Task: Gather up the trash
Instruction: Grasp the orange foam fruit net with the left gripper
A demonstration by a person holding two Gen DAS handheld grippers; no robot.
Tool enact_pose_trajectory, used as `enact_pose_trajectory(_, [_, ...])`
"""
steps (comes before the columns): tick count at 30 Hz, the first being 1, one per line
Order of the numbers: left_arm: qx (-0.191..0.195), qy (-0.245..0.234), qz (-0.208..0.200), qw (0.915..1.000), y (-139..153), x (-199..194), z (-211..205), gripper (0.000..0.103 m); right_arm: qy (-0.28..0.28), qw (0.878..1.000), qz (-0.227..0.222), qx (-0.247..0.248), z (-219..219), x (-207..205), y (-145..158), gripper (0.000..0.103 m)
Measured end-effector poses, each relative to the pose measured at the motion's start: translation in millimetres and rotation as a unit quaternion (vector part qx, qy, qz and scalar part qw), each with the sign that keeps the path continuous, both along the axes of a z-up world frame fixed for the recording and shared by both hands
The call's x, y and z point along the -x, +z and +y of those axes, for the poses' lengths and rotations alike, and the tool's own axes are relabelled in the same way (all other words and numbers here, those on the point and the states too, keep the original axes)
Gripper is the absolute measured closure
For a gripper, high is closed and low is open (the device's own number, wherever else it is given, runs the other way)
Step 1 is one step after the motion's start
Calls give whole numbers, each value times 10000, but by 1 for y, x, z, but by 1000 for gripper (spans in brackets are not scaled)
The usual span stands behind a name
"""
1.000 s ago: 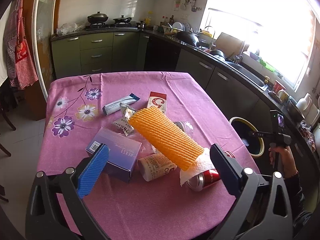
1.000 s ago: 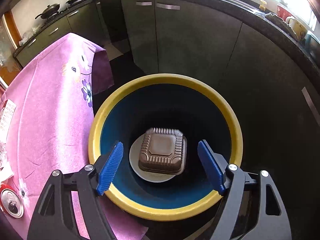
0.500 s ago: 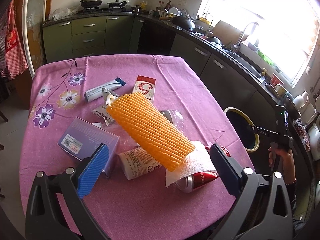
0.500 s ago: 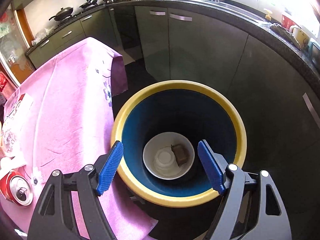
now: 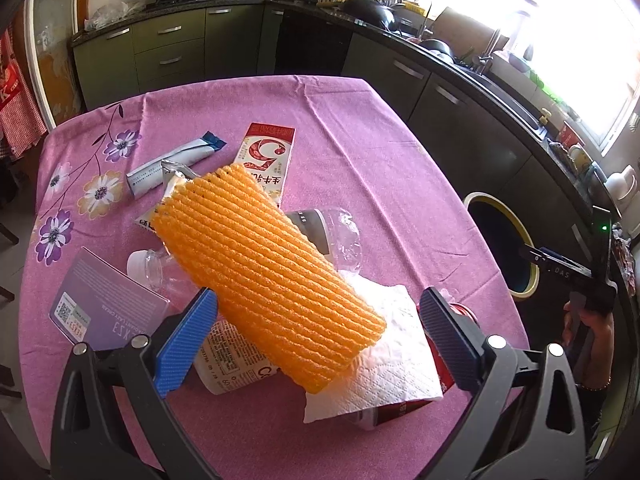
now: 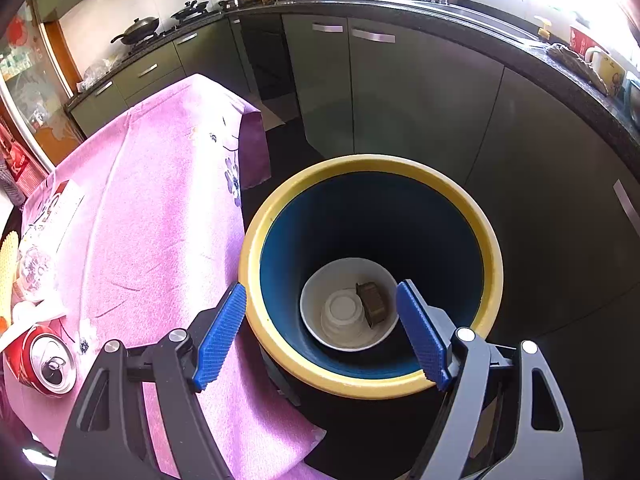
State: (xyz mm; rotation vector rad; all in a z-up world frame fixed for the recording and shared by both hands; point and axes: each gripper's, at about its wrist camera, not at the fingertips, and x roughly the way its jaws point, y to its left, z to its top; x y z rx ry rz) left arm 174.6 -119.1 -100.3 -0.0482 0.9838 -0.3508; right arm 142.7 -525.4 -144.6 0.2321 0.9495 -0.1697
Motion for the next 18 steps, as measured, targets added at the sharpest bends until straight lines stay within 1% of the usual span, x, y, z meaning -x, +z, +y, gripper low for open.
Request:
enact_pose_trajectory(2, [28, 21, 55, 10000, -4, -3, 0, 7, 6, 10000, -11, -23, -2, -1, -1, 27])
enact_pose_trajectory(4, [19, 66, 57, 10000, -5, -5, 1, 11, 10, 10000, -22, -46, -2, 1, -1, 27])
enact_pose_trajectory(6, [-13, 106, 40, 9999, -6, -6, 3, 26, 5, 10000, -25, -64, -4, 1, -2, 26])
enact_pose_trajectory(7, [11, 115, 51, 9999, -6, -7, 5, 29, 3, 10000, -25, -69, -5, 1, -2, 27])
enact_pose_trajectory(8, [42, 109, 67, 9999, -5, -8, 6, 34, 1, 10000, -31, -80, -5, 1, -2, 27])
enact_pose_trajectory(9, [48, 99, 65, 9999, -5, -8, 7, 43, 2, 10000, -34, -88, -5, 1, -2, 27])
enact_pose_trajectory(10, [59, 84, 72, 9999, -5, -7, 6, 47, 3, 9999, -41, -96, -5, 1, -2, 27])
enact_pose_trajectory(12, [71, 50, 81, 9999, -5, -7, 6, 60, 11, 9999, -47, -109, -5, 1, -2, 27])
enact_pose_trajectory(14, [66, 24, 42, 10000, -4, -4, 5, 68, 31, 9999, -52, -113, -3, 0, -2, 27])
enact_pose_trajectory(15, [80, -2, 24, 10000, -3, -3, 5, 74, 40, 9999, -53, -114, -2, 1, -2, 27])
enact_pose_trajectory(16, [85, -19, 7, 10000, -2, -2, 5, 76, 46, 9999, -56, -114, -1, 1, -1, 27])
enact_pose_trajectory(17, [100, -32, -27, 9999, -1, 0, 6, 79, 52, 9999, -59, -111, -1, 2, -1, 27])
enact_pose_trajectory(18, [115, -44, -60, 9999, 1, 2, 7, 86, 58, 9999, -63, -105, 0, 2, 0, 27])
